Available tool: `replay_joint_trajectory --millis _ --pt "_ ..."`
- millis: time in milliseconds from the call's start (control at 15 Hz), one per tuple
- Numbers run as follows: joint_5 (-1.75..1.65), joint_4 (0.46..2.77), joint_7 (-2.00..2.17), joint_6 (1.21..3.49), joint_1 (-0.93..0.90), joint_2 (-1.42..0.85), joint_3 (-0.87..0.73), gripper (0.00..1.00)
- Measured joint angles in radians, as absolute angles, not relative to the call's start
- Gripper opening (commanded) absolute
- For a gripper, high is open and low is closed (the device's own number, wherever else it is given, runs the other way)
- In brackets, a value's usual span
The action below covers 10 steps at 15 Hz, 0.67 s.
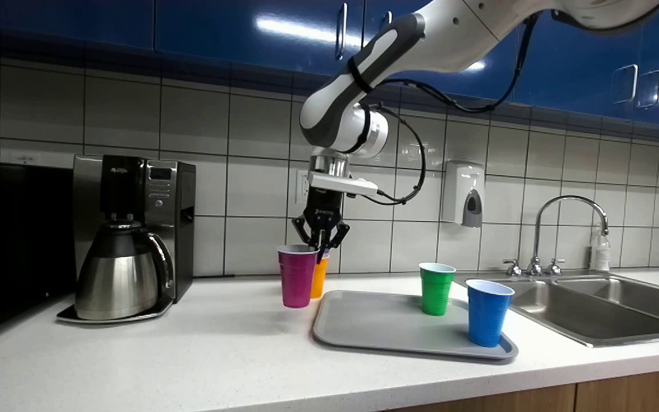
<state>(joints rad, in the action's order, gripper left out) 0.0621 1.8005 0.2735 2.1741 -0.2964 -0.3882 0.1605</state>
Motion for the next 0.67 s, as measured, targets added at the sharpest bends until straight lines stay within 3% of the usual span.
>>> replay_joint_trajectory --millis 667 --pt "0.05 1.836 0.189 2.127 -0.251 -0.358 0.134 0.02"
